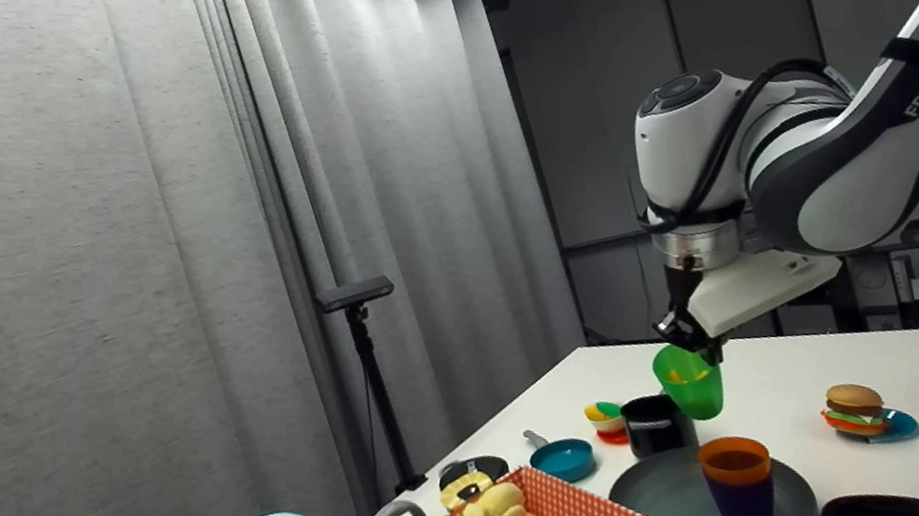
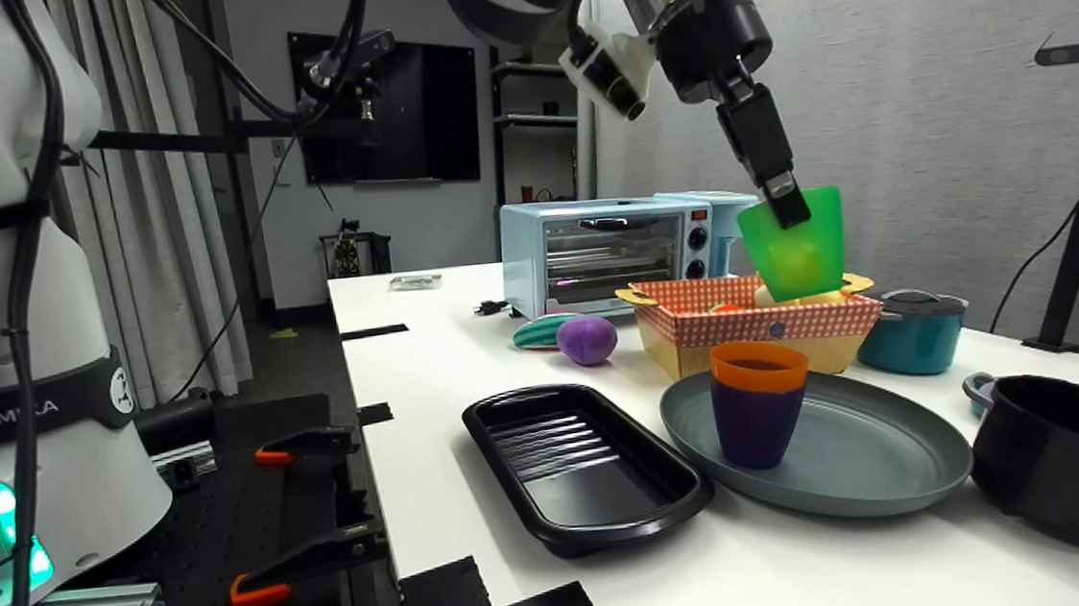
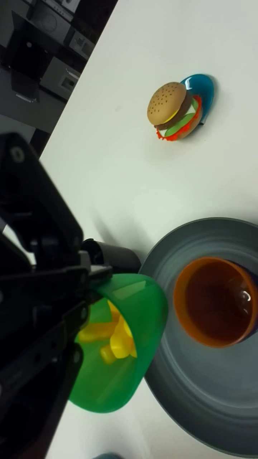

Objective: Put the green cup inside the orange cup

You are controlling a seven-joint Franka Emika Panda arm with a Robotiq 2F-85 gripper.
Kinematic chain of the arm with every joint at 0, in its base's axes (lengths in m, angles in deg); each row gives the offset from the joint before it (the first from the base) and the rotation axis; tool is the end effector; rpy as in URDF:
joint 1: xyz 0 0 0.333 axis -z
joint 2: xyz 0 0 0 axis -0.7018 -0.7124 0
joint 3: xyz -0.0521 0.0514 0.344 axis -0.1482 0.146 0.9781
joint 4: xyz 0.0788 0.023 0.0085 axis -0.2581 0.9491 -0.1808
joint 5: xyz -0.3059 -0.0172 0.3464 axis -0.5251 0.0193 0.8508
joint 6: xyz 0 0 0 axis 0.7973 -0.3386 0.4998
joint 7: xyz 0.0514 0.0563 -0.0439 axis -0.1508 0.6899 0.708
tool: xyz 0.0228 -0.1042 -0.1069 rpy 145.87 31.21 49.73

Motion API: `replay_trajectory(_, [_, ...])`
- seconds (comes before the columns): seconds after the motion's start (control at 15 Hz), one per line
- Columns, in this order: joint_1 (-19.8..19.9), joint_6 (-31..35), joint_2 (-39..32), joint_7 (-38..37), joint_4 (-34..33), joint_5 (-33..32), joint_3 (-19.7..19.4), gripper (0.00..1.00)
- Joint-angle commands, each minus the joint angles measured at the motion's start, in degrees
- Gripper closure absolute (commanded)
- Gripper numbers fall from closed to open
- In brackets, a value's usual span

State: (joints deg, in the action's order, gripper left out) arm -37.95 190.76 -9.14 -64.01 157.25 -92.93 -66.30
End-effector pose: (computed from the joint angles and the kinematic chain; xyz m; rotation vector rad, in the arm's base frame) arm 0.5743 -0.1384 0.3356 2.5572 -1.0145 0.5857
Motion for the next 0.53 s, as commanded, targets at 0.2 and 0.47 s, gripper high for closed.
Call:
replay_trajectory(0.2, [-0.18,-1.84,4.71,4.46,4.72,6.32,1.44,0.99])
replay_trajectory(0.47, [0.33,-1.54,4.17,5.51,6.41,8.04,1.66,0.99])
